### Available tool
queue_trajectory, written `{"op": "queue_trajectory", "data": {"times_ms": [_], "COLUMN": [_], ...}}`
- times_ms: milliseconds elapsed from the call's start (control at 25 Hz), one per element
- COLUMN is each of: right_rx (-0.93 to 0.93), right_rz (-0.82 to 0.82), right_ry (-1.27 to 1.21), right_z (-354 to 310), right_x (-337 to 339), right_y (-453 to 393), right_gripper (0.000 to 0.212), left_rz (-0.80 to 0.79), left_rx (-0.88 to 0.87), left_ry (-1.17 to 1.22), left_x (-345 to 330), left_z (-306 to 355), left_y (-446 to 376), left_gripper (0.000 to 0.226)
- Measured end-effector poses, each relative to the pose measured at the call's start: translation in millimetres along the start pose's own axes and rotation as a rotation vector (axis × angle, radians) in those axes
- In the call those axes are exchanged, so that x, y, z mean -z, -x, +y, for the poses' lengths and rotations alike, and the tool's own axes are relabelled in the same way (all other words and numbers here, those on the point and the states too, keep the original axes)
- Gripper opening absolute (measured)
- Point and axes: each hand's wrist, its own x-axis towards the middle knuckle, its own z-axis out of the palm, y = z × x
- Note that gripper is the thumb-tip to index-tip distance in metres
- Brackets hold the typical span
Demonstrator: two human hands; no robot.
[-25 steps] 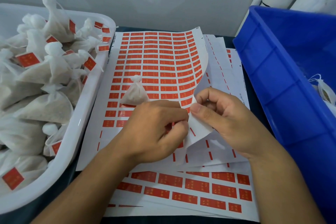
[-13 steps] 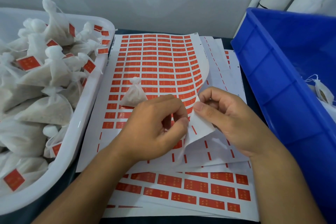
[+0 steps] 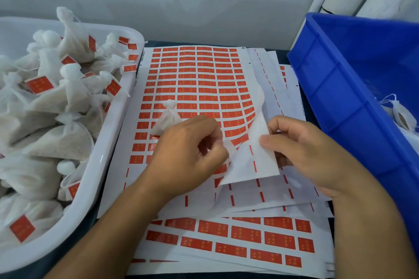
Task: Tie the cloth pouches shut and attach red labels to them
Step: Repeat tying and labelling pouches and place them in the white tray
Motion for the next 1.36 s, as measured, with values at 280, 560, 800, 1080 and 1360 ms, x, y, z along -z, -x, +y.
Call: {"op": "queue_trajectory", "data": {"times_ms": [280, 560, 800, 1080, 1360], "right_rx": [-0.284, 0.162, 0.183, 0.209, 0.294], "right_rz": [0.174, 0.269, 0.185, 0.199, 0.362], "right_ry": [0.394, 0.316, 0.344, 0.303, 0.046], "right_z": [8, -9, 1, 1, -4], "right_x": [27, -17, -40, -47, -48], "right_y": [6, -1, -13, -15, -17], "right_gripper": [0.019, 0.011, 0.018, 0.020, 0.010], "left_rz": [0.217, 0.005, -0.014, 0.036, 0.350], "left_rx": [0.124, -0.015, -0.086, -0.112, 0.419], "left_ry": [0.032, -0.129, -0.157, -0.209, -0.201], "left_x": [3, 3, 4, 0, 14], "left_z": [-2, -1, 0, -6, -36], "left_y": [-7, -3, -2, -2, -8], "left_gripper": [0.015, 0.018, 0.011, 0.011, 0.053]}}
